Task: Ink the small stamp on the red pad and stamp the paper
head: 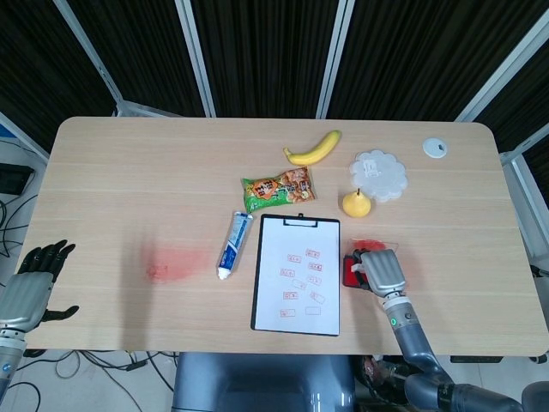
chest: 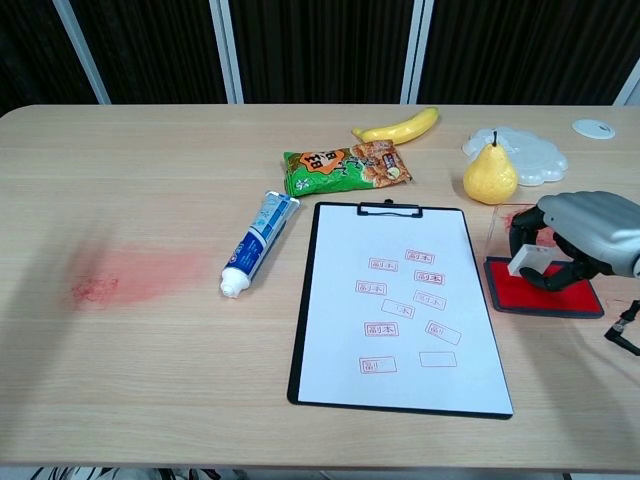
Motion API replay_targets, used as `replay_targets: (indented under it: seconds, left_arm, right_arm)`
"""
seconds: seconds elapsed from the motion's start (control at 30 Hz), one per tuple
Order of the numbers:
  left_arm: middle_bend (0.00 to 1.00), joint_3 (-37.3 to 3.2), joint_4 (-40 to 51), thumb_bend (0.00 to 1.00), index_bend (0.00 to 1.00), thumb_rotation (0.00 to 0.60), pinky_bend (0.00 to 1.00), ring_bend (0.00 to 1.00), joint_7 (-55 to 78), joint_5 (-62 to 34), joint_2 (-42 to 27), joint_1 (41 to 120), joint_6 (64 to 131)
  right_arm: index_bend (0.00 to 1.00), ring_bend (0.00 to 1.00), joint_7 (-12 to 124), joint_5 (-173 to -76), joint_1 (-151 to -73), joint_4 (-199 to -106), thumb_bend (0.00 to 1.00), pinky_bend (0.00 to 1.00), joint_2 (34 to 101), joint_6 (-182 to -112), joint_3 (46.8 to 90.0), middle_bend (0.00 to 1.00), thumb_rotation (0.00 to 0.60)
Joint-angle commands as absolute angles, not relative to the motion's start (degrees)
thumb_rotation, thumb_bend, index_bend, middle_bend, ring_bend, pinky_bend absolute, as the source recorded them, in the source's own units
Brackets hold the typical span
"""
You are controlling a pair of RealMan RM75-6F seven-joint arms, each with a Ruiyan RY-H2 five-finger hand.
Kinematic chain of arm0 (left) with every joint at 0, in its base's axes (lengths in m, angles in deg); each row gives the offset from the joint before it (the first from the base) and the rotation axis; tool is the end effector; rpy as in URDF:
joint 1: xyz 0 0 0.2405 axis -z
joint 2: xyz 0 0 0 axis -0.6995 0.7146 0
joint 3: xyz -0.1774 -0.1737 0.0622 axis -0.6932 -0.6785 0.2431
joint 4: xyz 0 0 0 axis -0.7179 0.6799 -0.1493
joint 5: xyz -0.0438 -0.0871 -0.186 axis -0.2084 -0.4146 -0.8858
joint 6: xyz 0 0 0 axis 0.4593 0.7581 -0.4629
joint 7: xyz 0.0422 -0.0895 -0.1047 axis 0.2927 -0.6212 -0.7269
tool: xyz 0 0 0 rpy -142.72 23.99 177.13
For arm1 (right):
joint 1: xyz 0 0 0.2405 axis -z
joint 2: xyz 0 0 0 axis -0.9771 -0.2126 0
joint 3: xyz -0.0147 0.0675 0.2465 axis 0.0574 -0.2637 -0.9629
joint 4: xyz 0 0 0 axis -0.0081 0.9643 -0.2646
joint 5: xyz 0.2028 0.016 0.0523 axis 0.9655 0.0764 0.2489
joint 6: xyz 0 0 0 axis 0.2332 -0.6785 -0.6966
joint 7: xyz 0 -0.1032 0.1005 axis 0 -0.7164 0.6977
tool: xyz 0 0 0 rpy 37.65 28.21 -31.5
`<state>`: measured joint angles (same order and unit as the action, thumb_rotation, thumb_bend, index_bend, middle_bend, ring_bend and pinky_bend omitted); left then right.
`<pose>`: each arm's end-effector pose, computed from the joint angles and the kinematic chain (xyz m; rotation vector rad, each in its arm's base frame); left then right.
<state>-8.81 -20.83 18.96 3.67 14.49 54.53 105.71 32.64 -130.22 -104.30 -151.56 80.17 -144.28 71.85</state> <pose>-0.3067 0.1919 0.1344 -1.5234 -1.0368 -0.6986 -0.2514 -0.2896 -0.0359 1.6986 -0.9722 0.7109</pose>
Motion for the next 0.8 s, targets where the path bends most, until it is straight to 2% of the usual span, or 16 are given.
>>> replay_targets:
  seconds: [0.03,0.8]
  left_arm:
    - [0.0,-8.8,-20.8,0.02,0.0,0.6,0.0,0.0,19.0,3.7,14.5,54.5,105.7]
    - [0.0,-8.8,-20.7,0.02,0.0,0.6,0.0,0.0,18.7,3.8,14.6,54.6,105.8]
  right_arm:
    - [0.92,0.87,32.5,-130.0,-104.3,-151.5,0.81,0.89,80.2,-144.2,71.8,0.86,0.6]
    - [0.92,0.87,33.7,-131.3,-104.0,-154.9,0.81,0.89,78.9,-146.7,71.0,0.86,0.6]
